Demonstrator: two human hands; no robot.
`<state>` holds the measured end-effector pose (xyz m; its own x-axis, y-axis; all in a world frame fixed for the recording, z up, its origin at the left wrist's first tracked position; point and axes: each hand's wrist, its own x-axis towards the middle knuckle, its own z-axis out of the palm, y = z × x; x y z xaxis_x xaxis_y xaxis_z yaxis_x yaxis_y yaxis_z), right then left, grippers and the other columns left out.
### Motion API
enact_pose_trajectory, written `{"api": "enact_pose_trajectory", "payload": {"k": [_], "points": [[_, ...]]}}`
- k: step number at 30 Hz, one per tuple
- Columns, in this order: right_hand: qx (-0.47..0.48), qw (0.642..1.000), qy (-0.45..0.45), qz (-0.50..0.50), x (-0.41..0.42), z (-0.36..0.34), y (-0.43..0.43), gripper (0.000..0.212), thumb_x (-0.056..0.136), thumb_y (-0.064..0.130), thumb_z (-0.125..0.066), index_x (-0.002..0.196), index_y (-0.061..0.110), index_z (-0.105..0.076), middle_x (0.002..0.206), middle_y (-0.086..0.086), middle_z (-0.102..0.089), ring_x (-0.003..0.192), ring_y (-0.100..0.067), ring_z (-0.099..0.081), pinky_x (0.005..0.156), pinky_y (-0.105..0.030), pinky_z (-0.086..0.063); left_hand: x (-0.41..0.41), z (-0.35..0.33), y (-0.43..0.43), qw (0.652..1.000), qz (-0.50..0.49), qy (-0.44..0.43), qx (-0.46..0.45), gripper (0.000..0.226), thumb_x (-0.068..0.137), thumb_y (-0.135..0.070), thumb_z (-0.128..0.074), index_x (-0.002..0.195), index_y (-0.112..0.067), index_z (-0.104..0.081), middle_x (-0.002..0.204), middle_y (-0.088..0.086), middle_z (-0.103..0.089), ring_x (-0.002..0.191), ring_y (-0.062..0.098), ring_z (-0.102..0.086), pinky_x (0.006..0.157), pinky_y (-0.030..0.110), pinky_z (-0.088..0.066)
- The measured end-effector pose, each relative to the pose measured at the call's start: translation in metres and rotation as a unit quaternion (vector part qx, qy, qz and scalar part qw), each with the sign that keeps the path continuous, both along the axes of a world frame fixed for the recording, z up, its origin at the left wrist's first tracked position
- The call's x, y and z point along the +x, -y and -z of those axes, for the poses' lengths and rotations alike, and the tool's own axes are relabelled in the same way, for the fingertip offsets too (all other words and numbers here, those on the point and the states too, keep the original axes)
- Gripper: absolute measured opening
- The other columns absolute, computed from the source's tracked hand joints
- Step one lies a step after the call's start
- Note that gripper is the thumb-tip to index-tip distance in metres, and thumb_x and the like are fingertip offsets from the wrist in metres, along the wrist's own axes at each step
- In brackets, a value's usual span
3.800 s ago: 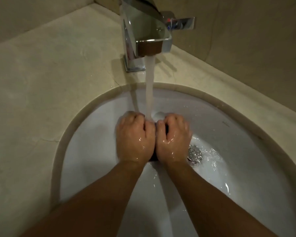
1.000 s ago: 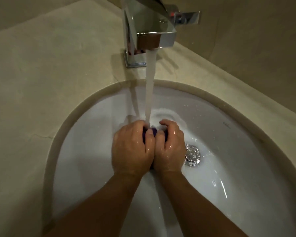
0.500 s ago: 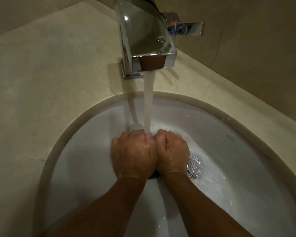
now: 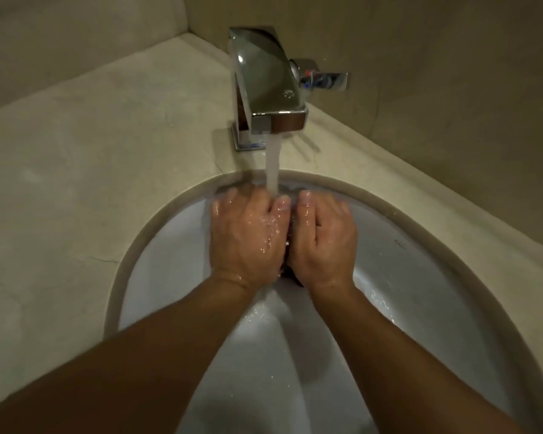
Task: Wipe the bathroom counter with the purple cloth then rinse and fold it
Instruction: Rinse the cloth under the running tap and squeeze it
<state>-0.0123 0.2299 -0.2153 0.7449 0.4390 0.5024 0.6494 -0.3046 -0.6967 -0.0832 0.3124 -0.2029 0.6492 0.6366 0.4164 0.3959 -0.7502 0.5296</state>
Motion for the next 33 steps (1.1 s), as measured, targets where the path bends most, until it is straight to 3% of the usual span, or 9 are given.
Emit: {"api": "enact_pose_trajectory", "payload": {"k": [4, 7, 9, 11, 14, 17, 21, 28, 33], "points": [[-0.077, 0.996, -0.009, -0.049, -0.014, 0.029, 0.023, 0.030, 0.099, 0.029, -0.040, 0.088, 0.010, -0.062, 0.095, -0.001, -0.058, 0.089, -0.023, -0.051, 0.084, -0.043, -0.041, -0.023, 0.018, 0.005, 0.996, 0.039, -0.034, 0.067, 0.027, 0.093, -0.027, -0.042, 0.083, -0.011, -0.061, 0.090, 0.010, -0.060, 0.086, 0.031, -0.053, 0.080, 0.045, -0.037], [-0.138, 0.985, -0.086, -0.062, -0.025, 0.059, 0.036, 0.026, 0.093, 0.033, -0.047, 0.098, 0.012, -0.061, 0.121, -0.003, -0.055, 0.109, -0.020, -0.051, 0.094, -0.048, -0.045, -0.037, 0.046, 0.009, 0.991, 0.067, -0.100, 0.051, 0.019, 0.087, -0.021, -0.047, 0.082, -0.010, -0.062, 0.098, 0.009, -0.061, 0.094, 0.030, -0.057, 0.089, 0.044, -0.041], [-0.143, 0.985, -0.072, -0.056, -0.023, 0.060, 0.035, 0.027, 0.088, 0.031, -0.052, 0.108, 0.014, -0.058, 0.132, -0.002, -0.054, 0.119, -0.021, -0.051, 0.101, -0.047, -0.043, -0.035, 0.051, 0.009, 0.992, 0.068, -0.104, 0.037, 0.018, 0.086, -0.017, -0.048, 0.091, -0.007, -0.062, 0.107, 0.012, -0.062, 0.103, 0.031, -0.057, 0.096, 0.045, -0.042], [-0.154, 0.984, -0.058, -0.071, -0.016, 0.053, 0.030, 0.042, 0.087, 0.027, -0.055, 0.128, 0.016, -0.052, 0.137, -0.002, -0.054, 0.122, -0.021, -0.051, 0.104, -0.042, -0.042, -0.031, 0.052, 0.005, 0.992, 0.067, -0.107, 0.019, 0.029, 0.090, -0.019, -0.045, 0.108, -0.005, -0.062, 0.119, 0.013, -0.062, 0.112, 0.030, -0.055, 0.101, 0.044, -0.041], [-0.200, 0.974, -0.068, -0.087, -0.015, 0.052, 0.020, 0.047, 0.097, 0.035, -0.042, 0.142, 0.023, -0.047, 0.129, 0.001, -0.062, 0.116, -0.018, -0.053, 0.099, -0.036, -0.042, -0.031, 0.057, 0.006, 0.992, 0.060, -0.109, 0.005, 0.039, 0.097, -0.027, -0.031, 0.114, -0.009, -0.062, 0.111, 0.007, -0.066, 0.099, 0.026, -0.059, 0.092, 0.039, -0.042], [-0.201, 0.978, -0.005, -0.063, -0.018, 0.062, 0.016, 0.038, 0.098, 0.035, -0.030, 0.114, 0.024, -0.062, 0.101, 0.003, -0.067, 0.094, -0.021, -0.058, 0.087, -0.037, -0.042, -0.028, 0.058, 0.008, 0.992, 0.033, -0.114, 0.036, 0.044, 0.099, -0.031, -0.028, 0.096, -0.011, -0.067, 0.092, 0.006, -0.067, 0.083, 0.027, -0.059, 0.078, 0.039, -0.041], [-0.210, 0.977, 0.012, -0.022, -0.010, 0.064, 0.008, 0.027, 0.090, 0.032, -0.036, 0.076, 0.028, -0.059, 0.075, 0.005, -0.062, 0.071, -0.020, -0.056, 0.073, -0.037, -0.043, -0.020, 0.059, 0.009, 0.987, -0.022, -0.145, 0.057, 0.042, 0.098, -0.033, -0.029, 0.077, -0.015, -0.061, 0.077, 0.006, -0.062, 0.071, 0.026, -0.054, 0.068, 0.037, -0.035], [-0.291, 0.956, 0.036, -0.032, 0.000, 0.068, 0.001, 0.024, 0.086, 0.030, -0.045, 0.074, 0.019, -0.062, 0.072, 0.000, -0.063, 0.069, -0.024, -0.061, 0.075, -0.037, -0.054, -0.006, 0.062, 0.010, 0.982, -0.076, -0.168, 0.043, 0.037, 0.094, -0.043, -0.043, 0.074, -0.016, -0.057, 0.067, 0.004, -0.055, 0.063, 0.027, -0.053, 0.064, 0.036, -0.036], [-0.212, 0.973, -0.089, 0.019, 0.003, 0.052, -0.003, 0.059, 0.095, 0.049, -0.022, 0.075, 0.021, -0.070, 0.075, 0.001, -0.070, 0.075, -0.022, -0.063, 0.080, -0.035, -0.050, 0.007, 0.049, 0.012, 0.984, -0.095, -0.151, -0.001, 0.044, 0.094, -0.044, -0.045, 0.072, -0.014, -0.067, 0.065, 0.004, -0.062, 0.063, 0.024, -0.060, 0.068, 0.033, -0.046]]}}
